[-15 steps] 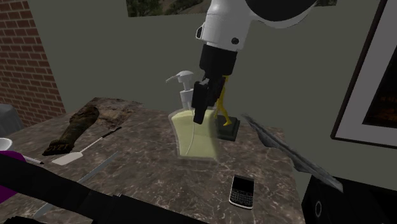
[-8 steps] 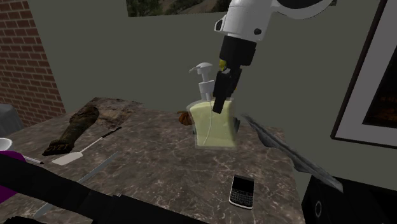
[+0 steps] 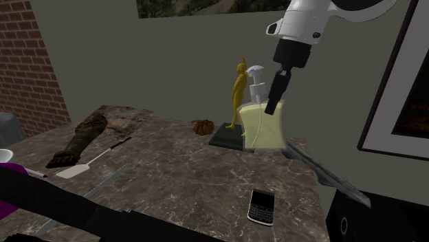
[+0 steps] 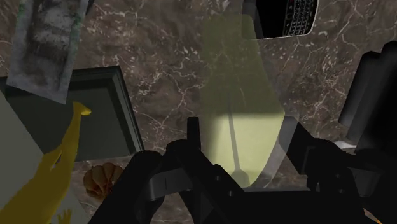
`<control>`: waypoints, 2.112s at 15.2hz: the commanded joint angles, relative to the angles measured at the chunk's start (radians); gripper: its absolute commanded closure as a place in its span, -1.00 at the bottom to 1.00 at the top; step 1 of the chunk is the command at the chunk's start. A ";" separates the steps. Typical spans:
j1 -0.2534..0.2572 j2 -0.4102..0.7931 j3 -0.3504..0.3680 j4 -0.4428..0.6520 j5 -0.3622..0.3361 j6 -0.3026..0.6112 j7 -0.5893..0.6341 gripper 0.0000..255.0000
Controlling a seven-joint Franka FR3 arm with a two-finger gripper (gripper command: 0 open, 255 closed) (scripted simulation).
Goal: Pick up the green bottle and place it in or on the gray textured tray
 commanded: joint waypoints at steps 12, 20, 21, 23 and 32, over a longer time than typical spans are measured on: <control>-0.142 -0.164 -0.212 -0.108 -0.069 -0.075 -0.298 1.00; -0.180 -0.157 -0.299 -0.137 -0.085 -0.045 -0.411 1.00; -0.179 -0.150 -0.303 -0.146 -0.082 -0.031 -0.415 1.00; -0.176 -0.137 -0.309 -0.163 -0.077 -0.001 -0.423 1.00; -0.158 -0.076 -0.337 -0.217 -0.046 0.109 -0.461 1.00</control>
